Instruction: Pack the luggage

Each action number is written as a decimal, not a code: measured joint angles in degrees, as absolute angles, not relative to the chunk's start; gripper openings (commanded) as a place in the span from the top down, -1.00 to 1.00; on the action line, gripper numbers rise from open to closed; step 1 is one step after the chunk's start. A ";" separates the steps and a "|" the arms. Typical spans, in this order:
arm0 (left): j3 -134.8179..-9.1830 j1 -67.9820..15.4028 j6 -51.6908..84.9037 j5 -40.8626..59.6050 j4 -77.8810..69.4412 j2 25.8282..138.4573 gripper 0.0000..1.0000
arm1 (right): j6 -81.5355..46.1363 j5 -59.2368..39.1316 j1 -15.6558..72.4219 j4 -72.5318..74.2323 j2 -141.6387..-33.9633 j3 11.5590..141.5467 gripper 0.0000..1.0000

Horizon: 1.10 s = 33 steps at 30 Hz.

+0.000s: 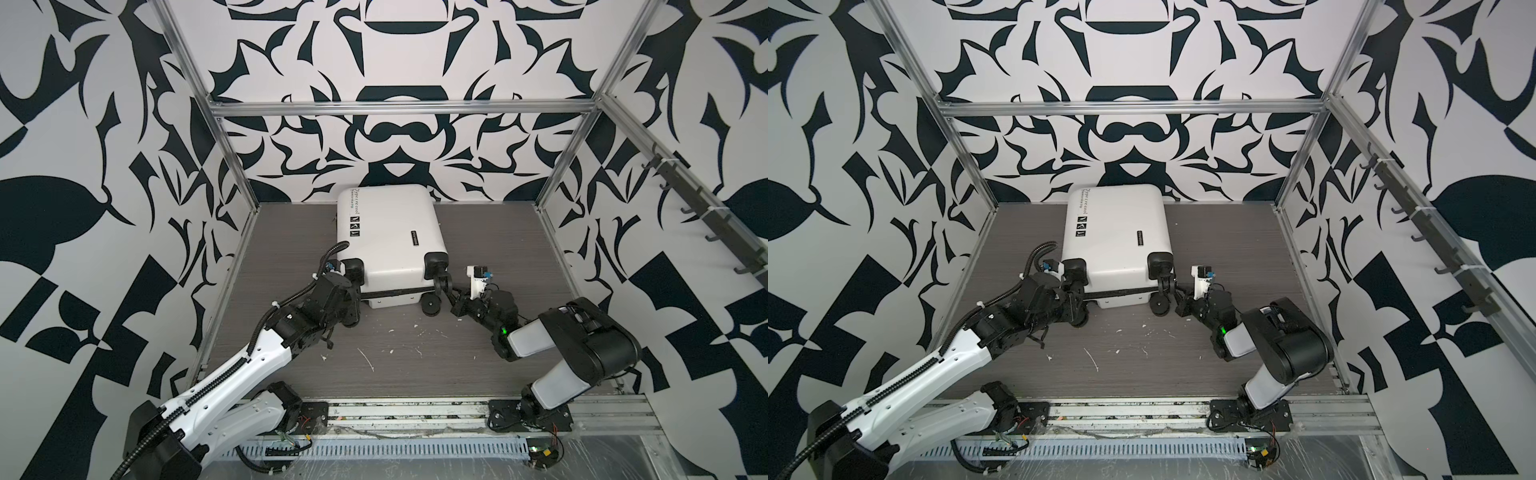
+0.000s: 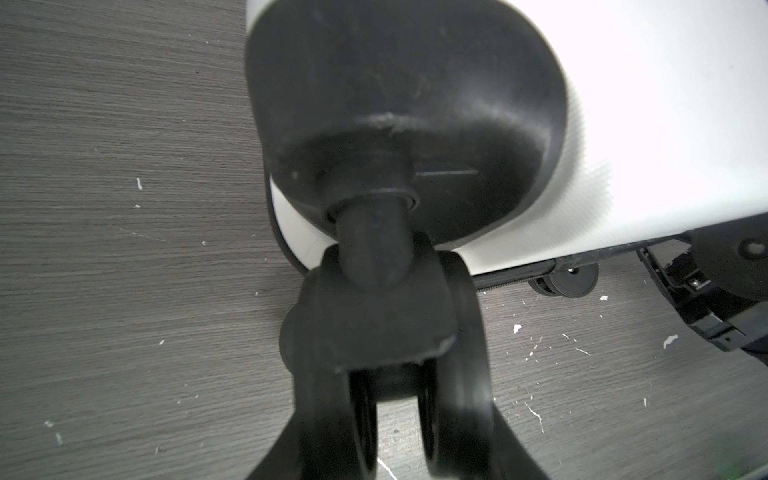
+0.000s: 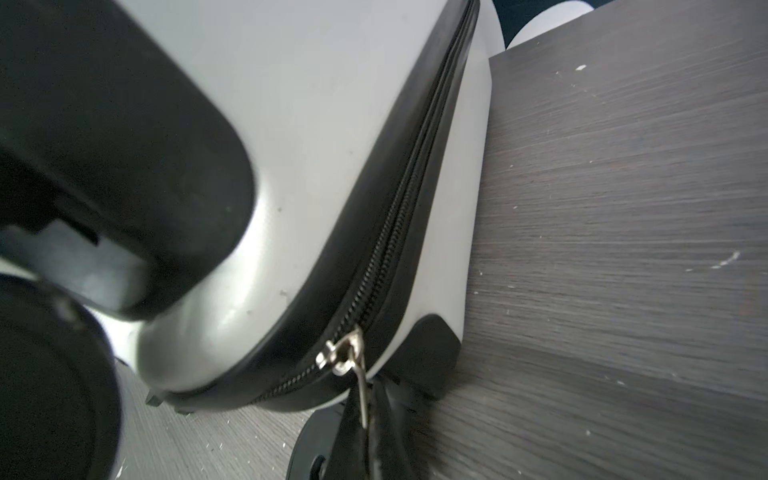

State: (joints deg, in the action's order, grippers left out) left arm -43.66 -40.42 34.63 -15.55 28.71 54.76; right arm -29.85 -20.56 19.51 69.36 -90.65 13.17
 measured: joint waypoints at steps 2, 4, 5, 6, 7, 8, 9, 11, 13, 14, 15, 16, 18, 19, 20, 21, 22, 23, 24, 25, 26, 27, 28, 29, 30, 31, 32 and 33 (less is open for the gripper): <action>-43.46 -40.29 34.50 -15.81 28.95 54.22 1.00 | -29.17 -21.50 19.46 65.65 -88.71 13.65 1.00; -43.46 -40.12 34.35 -15.92 29.52 53.69 0.92 | -28.21 -22.37 19.46 61.30 -86.54 14.41 1.00; -43.46 -40.07 34.20 -16.05 29.82 53.54 0.80 | -27.83 -22.70 19.46 59.51 -85.69 14.74 1.00; -43.46 -40.01 34.00 -16.19 30.09 53.36 0.61 | -27.35 -23.00 19.46 57.74 -84.84 15.00 1.00; -43.46 -39.97 33.67 -16.29 30.44 53.19 0.35 | -26.92 -23.24 19.46 56.23 -84.07 15.25 0.91; -43.46 -39.88 33.39 -16.32 30.72 53.06 0.15 | -26.65 -23.46 19.46 54.85 -83.42 15.42 0.81; -43.46 -39.79 33.12 -16.36 30.98 52.90 -0.07 | -26.44 -23.57 19.46 53.36 -82.72 15.70 0.71; -43.48 -39.55 32.38 -17.26 31.59 52.14 -0.40 | -26.09 -22.83 18.92 51.16 -81.71 16.29 0.55; -44.03 -39.11 32.08 -18.39 32.05 50.30 -0.67 | -25.50 -21.89 18.11 48.95 -80.84 17.15 0.42; -44.49 -38.96 31.68 -18.90 32.18 49.47 -0.78 | -25.34 -21.78 17.82 47.90 -80.42 17.43 0.37; -45.06 -38.83 31.42 -19.35 32.34 48.77 -0.88 | -25.17 -21.34 17.69 46.72 -79.92 17.65 0.32; -45.76 -38.63 31.18 -19.73 32.47 48.21 -0.97 | -24.93 -21.08 17.67 45.45 -79.33 17.72 0.27; -47.35 -38.13 30.20 -20.25 32.69 47.79 -0.99 | -24.32 -20.80 17.67 42.72 -77.84 17.74 0.14; -48.45 -37.80 29.71 -20.25 33.21 47.79 -0.99 | -23.90 -20.69 17.67 41.17 -76.93 17.76 0.09; -49.47 -37.39 29.36 -20.18 33.65 47.88 -0.99 | -23.68 -20.56 17.67 39.64 -75.99 17.76 0.06; -50.85 -36.64 28.67 -20.03 34.24 48.01 -0.99 | -23.42 -20.40 17.67 38.04 -74.91 17.80 0.04; -52.23 -35.57 28.03 -19.66 34.87 48.14 -0.99 | -23.27 -20.18 17.67 36.62 -73.95 17.85 0.02; -53.39 -34.37 27.38 -19.18 35.24 48.25 -0.99 | -23.22 -19.81 17.67 35.48 -73.12 17.87 0.00; -54.61 -32.64 26.68 -18.50 35.48 48.29 -0.99 | -23.27 -19.42 17.67 33.76 -72.20 18.09 0.00; -55.44 -30.74 26.06 -17.52 35.40 48.29 -0.99 | -23.46 -19.07 17.65 31.97 -71.48 18.52 -0.01; -56.01 -28.82 25.61 -16.60 35.33 48.29 -0.99 | -23.62 -18.81 17.65 30.11 -70.98 19.16 -0.01; -56.42 -26.13 25.17 -14.66 35.00 48.40 -0.99 | -23.83 -18.72 17.65 27.64 -70.37 20.14 -0.01; -56.75 -23.11 24.97 -12.21 34.70 48.69 -0.99 | -23.92 -18.65 17.61 25.02 -69.80 21.32 -0.02; -56.99 -20.56 24.80 -10.35 34.48 49.30 -0.99 | -23.97 -18.65 17.58 22.52 -69.28 22.52 -0.02; -57.32 -17.17 24.73 -7.44 34.04 50.35 -0.99 | -23.94 -18.65 17.56 20.23 -68.69 23.68 -0.02; -57.65 -14.11 24.75 -4.82 33.43 51.59 -1.00 | -23.90 -18.68 17.30 17.69 -67.83 24.91 -0.02; -58.04 -11.20 24.82 -2.15 32.88 53.04 -0.99 | -23.86 -18.68 17.17 15.88 -66.98 25.65 -0.01; -58.35 -8.56 25.02 0.47 32.03 54.78 -0.97 | -23.86 -18.68 16.91 14.02 -65.84 26.20 0.00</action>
State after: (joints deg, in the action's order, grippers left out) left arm -58.35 -8.56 25.02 0.47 32.03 54.78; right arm -23.86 -18.68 16.91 14.02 -65.84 26.20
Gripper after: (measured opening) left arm 0.997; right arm 0.506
